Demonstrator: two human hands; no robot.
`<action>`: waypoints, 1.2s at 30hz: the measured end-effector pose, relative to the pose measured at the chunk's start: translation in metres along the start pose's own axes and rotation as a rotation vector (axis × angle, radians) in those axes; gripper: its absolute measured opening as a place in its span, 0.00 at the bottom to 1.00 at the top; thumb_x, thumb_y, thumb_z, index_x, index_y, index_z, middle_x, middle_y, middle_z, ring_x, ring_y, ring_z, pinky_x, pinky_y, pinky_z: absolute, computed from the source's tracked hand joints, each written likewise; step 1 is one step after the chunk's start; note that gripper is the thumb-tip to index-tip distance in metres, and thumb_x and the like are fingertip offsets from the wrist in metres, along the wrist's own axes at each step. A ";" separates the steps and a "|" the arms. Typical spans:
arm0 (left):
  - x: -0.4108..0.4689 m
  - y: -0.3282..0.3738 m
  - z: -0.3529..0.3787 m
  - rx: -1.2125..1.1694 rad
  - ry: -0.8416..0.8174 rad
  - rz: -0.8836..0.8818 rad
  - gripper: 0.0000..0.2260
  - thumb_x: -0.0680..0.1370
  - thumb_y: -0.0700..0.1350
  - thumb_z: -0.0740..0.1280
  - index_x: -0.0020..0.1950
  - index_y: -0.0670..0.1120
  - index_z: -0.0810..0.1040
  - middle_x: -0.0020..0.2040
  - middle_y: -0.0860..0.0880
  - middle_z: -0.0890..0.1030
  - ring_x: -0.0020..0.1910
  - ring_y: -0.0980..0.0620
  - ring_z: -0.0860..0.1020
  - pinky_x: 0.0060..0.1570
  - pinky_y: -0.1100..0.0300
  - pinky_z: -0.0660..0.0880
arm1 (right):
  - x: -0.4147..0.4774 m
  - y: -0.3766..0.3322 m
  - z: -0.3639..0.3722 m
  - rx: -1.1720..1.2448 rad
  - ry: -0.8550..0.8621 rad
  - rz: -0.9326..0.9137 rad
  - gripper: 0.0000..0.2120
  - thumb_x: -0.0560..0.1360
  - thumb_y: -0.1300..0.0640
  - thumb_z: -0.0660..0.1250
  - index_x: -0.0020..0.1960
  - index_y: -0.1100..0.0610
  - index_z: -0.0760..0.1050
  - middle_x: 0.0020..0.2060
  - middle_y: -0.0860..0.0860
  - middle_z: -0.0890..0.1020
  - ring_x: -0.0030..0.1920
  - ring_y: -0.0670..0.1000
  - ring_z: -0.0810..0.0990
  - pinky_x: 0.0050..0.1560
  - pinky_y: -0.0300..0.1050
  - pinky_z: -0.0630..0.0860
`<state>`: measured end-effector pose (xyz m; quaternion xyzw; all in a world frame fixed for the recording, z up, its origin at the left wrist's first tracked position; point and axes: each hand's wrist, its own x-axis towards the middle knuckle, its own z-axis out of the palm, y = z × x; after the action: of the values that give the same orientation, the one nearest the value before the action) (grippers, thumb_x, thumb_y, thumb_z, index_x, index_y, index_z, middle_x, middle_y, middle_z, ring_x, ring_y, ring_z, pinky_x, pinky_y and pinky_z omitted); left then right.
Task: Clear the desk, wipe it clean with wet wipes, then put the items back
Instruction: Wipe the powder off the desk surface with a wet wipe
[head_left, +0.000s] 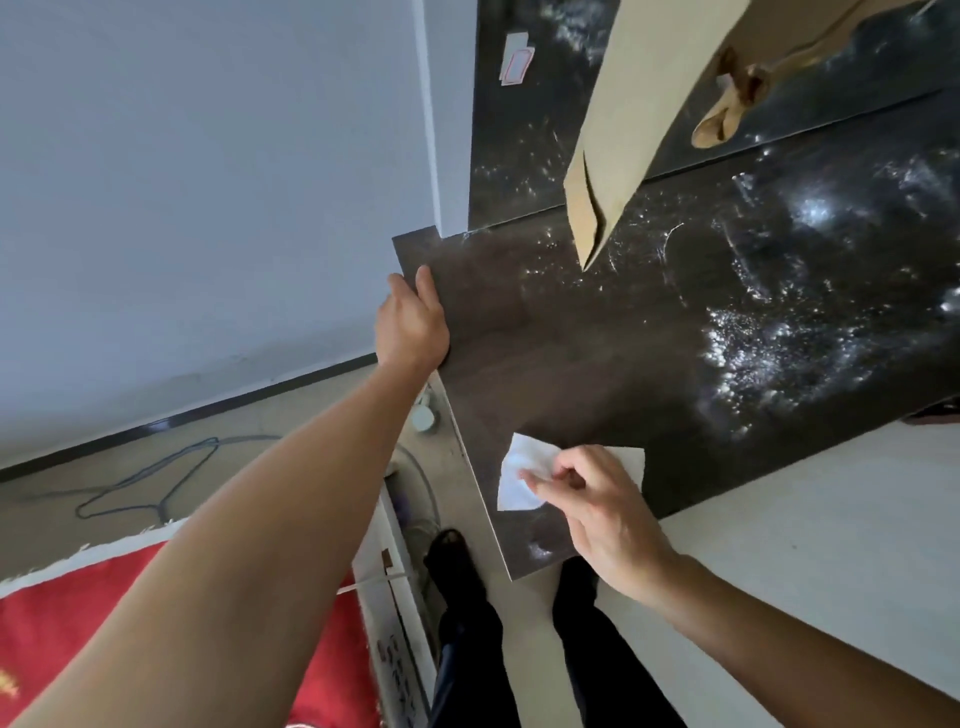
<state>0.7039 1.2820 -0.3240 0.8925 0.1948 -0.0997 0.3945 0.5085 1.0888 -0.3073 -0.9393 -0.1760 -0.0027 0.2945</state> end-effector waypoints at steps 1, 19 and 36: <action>0.000 0.000 -0.001 0.000 -0.008 0.003 0.19 0.82 0.57 0.47 0.49 0.41 0.63 0.43 0.42 0.73 0.42 0.40 0.70 0.42 0.51 0.65 | -0.010 -0.003 -0.006 0.010 -0.029 -0.004 0.18 0.76 0.67 0.58 0.59 0.52 0.79 0.41 0.53 0.75 0.41 0.51 0.73 0.44 0.46 0.73; 0.001 0.002 0.002 0.103 0.009 -0.021 0.21 0.82 0.57 0.46 0.56 0.41 0.67 0.52 0.40 0.78 0.51 0.38 0.75 0.44 0.50 0.69 | 0.034 -0.004 -0.001 -0.034 0.002 0.155 0.22 0.72 0.70 0.60 0.59 0.52 0.79 0.42 0.54 0.74 0.41 0.54 0.72 0.41 0.52 0.74; -0.046 -0.010 0.005 0.724 -0.006 0.467 0.25 0.82 0.52 0.46 0.78 0.46 0.49 0.78 0.40 0.45 0.77 0.41 0.42 0.75 0.48 0.47 | -0.013 -0.013 0.000 0.011 0.047 0.126 0.22 0.70 0.72 0.61 0.57 0.52 0.79 0.40 0.53 0.74 0.39 0.54 0.72 0.42 0.47 0.72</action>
<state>0.6576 1.2717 -0.3186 0.9931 -0.0613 -0.0723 0.0685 0.4916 1.0942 -0.3015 -0.9466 -0.1096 -0.0051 0.3032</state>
